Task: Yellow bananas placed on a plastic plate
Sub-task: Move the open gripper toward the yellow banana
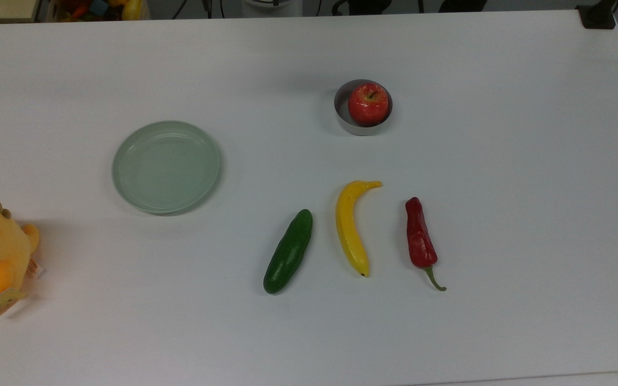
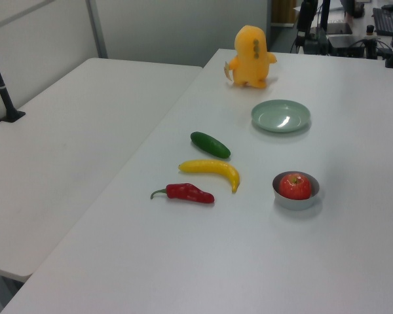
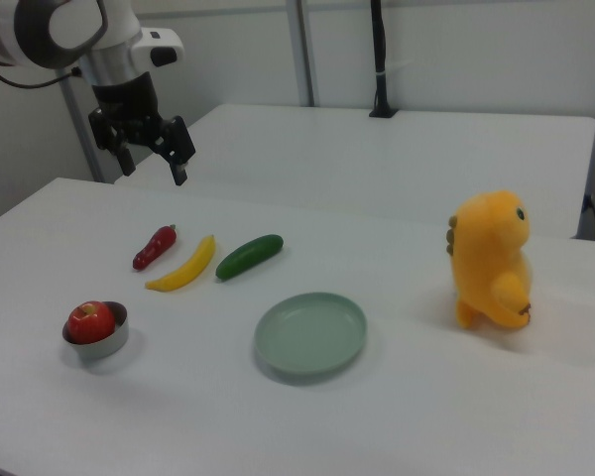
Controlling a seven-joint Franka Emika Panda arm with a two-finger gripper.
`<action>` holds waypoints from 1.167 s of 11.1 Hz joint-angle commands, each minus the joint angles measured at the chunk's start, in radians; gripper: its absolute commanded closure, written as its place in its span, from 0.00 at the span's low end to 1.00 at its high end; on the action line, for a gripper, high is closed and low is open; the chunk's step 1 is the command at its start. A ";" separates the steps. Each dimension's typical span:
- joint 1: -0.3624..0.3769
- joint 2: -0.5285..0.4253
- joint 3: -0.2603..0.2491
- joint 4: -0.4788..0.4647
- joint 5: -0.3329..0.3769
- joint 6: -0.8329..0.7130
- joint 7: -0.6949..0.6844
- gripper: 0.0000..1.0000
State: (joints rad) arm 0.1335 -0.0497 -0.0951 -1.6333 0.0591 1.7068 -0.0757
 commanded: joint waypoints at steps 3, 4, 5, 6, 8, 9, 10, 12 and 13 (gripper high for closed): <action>0.008 -0.013 -0.006 -0.034 0.021 0.004 -0.018 0.00; 0.008 -0.010 -0.006 -0.034 0.021 0.005 -0.019 0.00; 0.008 -0.010 -0.006 -0.037 0.021 0.005 -0.026 0.00; 0.020 0.004 -0.006 -0.042 0.021 0.010 -0.026 0.00; 0.029 0.046 -0.005 -0.034 0.021 0.020 -0.018 0.00; 0.031 0.062 0.006 -0.031 0.022 0.025 -0.016 0.00; 0.035 0.070 0.012 -0.033 0.024 0.052 -0.006 0.00; 0.043 0.106 0.012 -0.030 0.056 0.094 0.051 0.00; 0.064 0.131 0.012 -0.023 0.056 0.141 0.089 0.00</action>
State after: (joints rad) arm 0.1642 0.0413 -0.0778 -1.6634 0.0913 1.7717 -0.0577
